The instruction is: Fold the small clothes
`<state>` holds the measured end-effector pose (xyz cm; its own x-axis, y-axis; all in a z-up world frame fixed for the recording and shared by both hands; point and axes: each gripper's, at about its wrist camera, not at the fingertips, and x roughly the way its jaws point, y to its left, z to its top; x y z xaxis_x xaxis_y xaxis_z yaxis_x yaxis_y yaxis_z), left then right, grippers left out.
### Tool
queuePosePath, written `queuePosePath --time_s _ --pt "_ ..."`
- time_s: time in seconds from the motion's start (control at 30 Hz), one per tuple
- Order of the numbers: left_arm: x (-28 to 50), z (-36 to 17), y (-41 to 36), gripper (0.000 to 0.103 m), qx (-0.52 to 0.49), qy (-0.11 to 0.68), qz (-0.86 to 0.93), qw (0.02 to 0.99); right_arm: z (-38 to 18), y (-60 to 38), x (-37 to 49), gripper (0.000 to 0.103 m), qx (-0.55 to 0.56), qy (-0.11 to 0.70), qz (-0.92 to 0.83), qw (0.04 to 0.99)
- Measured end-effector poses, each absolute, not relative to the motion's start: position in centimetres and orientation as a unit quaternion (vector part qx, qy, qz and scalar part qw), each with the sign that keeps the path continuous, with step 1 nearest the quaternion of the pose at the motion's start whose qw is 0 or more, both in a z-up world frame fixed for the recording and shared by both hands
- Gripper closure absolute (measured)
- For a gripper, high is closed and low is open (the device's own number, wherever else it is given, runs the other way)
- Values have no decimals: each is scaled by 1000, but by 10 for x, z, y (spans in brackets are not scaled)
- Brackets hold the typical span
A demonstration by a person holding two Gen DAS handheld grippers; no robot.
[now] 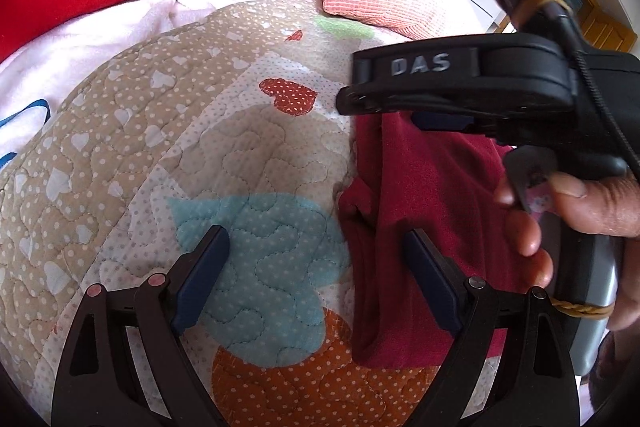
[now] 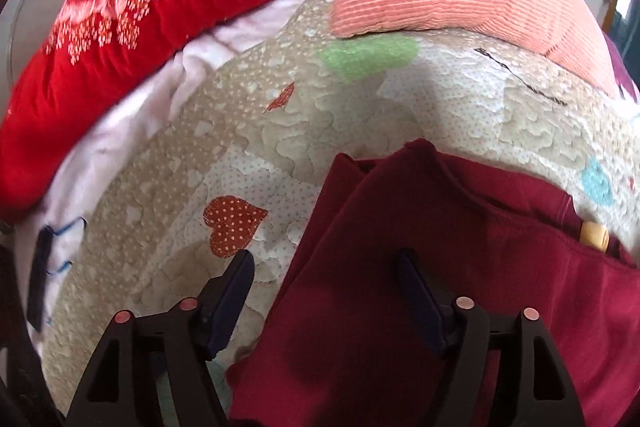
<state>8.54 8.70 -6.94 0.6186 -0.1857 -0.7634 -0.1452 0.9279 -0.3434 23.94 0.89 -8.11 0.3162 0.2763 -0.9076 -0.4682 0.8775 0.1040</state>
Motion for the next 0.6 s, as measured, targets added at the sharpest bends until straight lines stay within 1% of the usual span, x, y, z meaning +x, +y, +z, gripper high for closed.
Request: queuePosePath --time_s 0.1,0.27,0.3,0.4,0.43,0.47,0.5,0.53,0.6 --pt "86 -70 87 13 -189 436 -10 880 -88 16 239 26 -128 532 225 806" --pt "88 -71 86 13 -187 435 -9 881 -92 18 230 26 -161 502 220 820" --pt "88 -71 86 13 -187 435 -9 881 -92 18 228 27 -162 497 220 824" --pt "88 -72 85 12 -186 434 -8 881 -89 12 223 47 -170 481 218 832" --pt "88 -72 85 11 -186 434 -8 881 -85 8 221 55 -162 478 227 833" --pt "88 -72 85 10 -187 434 -9 882 -82 6 221 60 -157 477 233 833" --pt "89 -72 86 9 -188 433 -10 881 -78 5 220 69 -152 476 237 833" --pt "89 -72 86 8 -190 432 -11 881 -71 1 218 75 -142 474 241 835" --pt "90 -72 86 6 -192 432 -13 881 -61 -6 215 81 -120 468 248 840"
